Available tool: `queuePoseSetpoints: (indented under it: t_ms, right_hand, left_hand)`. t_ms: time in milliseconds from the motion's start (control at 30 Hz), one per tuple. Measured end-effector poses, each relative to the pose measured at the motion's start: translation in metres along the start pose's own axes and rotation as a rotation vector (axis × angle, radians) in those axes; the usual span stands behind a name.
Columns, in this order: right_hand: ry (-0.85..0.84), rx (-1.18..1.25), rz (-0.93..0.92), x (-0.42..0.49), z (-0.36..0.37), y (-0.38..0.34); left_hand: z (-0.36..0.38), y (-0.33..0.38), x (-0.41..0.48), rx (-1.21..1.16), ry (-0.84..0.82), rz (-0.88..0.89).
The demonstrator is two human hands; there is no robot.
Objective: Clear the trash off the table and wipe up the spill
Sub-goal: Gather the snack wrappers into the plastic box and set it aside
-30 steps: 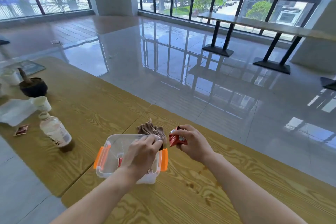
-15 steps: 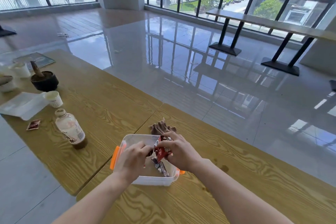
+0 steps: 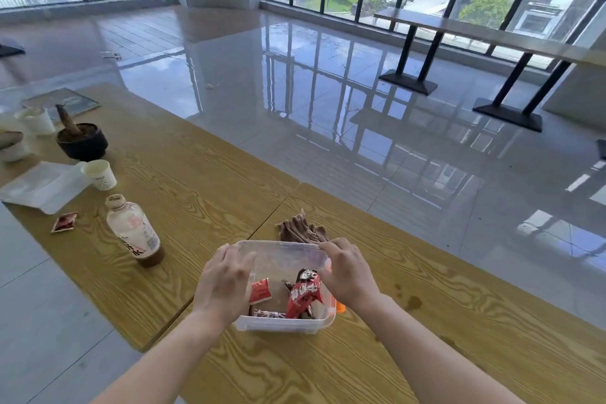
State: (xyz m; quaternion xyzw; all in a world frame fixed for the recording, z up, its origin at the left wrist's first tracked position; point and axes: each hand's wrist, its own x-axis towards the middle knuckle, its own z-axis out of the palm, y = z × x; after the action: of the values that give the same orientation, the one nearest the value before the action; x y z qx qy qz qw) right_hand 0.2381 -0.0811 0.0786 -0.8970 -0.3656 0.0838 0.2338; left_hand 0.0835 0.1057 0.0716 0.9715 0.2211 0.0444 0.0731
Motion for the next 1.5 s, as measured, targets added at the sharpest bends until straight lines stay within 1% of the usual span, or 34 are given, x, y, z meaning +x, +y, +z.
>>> queuePoseSetpoints:
  t_ms: [67,367,733,1000,1133,1267,1500]
  right_hand:
    - [-0.006,0.008,0.051,-0.002,0.002,0.002]
    - [-0.077,-0.014,0.167,-0.005,0.02,0.006]
    - [-0.067,-0.04,0.16,-0.005,0.028,0.009]
    - [0.006,-0.073,0.198,-0.014,0.011,0.02]
    - [0.026,-0.081,0.244,-0.023,-0.002,0.027]
    - [0.053,-0.093,0.289,-0.04,-0.016,0.034]
    - [0.171,-0.108,0.403,-0.081,-0.043,0.044]
  left_hand:
    - [0.004,-0.004,-0.001,-0.025,-0.034,-0.041]
    - [0.021,-0.023,-0.006,-0.157,-0.051,-0.123]
    - [0.031,-0.035,-0.004,-0.189,0.013,-0.093]
    - [0.021,-0.017,0.006,-0.193,0.043,-0.033]
    - [0.019,-0.005,0.012,-0.193,0.026,0.015]
    - [0.014,0.009,0.017,-0.21,0.019,0.093]
    - [0.001,0.047,0.025,-0.23,0.018,0.288]
